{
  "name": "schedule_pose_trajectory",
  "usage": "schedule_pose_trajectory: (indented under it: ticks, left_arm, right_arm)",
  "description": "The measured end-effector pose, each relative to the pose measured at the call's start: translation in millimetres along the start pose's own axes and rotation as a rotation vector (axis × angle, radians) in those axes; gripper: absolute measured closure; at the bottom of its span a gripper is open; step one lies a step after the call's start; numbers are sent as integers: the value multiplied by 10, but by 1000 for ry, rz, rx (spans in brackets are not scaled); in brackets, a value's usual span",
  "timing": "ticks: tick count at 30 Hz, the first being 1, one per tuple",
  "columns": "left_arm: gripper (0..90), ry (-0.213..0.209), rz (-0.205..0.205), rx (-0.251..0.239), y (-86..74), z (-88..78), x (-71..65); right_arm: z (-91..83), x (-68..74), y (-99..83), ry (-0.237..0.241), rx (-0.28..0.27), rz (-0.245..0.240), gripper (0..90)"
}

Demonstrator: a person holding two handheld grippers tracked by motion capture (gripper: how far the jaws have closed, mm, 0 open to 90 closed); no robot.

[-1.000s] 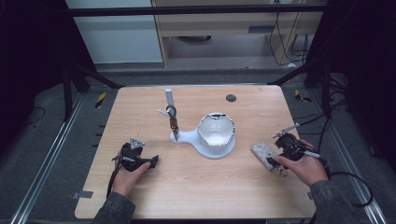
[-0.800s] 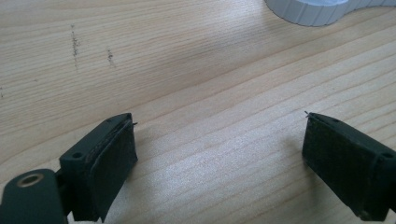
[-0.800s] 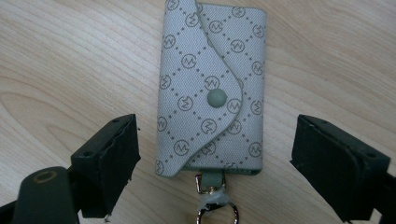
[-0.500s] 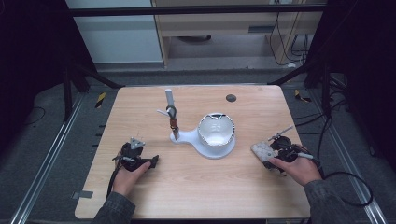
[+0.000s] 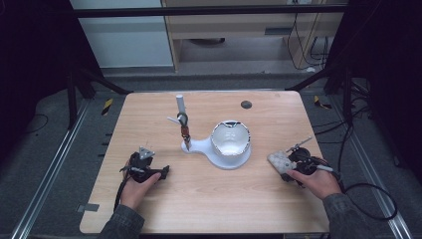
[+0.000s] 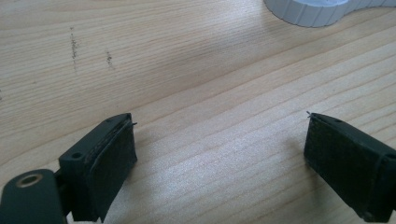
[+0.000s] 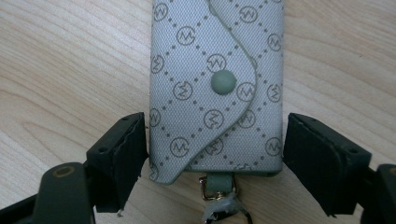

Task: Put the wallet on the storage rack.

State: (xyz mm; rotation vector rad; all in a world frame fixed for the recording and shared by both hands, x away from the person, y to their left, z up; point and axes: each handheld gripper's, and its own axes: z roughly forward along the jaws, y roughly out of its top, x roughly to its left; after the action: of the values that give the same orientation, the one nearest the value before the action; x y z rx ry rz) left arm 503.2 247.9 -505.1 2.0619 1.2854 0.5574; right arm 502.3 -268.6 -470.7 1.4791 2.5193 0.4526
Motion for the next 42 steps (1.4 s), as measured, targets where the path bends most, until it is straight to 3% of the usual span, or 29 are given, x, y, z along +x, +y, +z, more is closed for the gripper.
schedule_pose_trajectory:
  ticks: [15,22,26,27,32,36,42]
  left_arm:
    - [82,1,1,-1,0,2,-2]
    - [82,1,0,-1,0,2,-3]
    - [81,1,-1,-1,0,2,-3]
    - [81,1,1,-2,-1,2,-3]
    - [81,2,1,-3,-1,2,-3]
    - [81,1,0,-3,-2,2,-3]
    - [80,0,0,-4,-2,3,-3]
  right_arm:
    - [-1,-7,-13,10,11,-14,293]
    - [-89,32,28,-16,-7,-100,306]
    - [-154,75,62,-13,-9,-123,307]
    - [-216,109,96,-10,-14,-156,307]
    - [-313,167,153,-10,-27,-200,309]
    - [-468,253,259,-15,-52,-286,310]
    - [-620,349,371,-25,-67,-346,310]
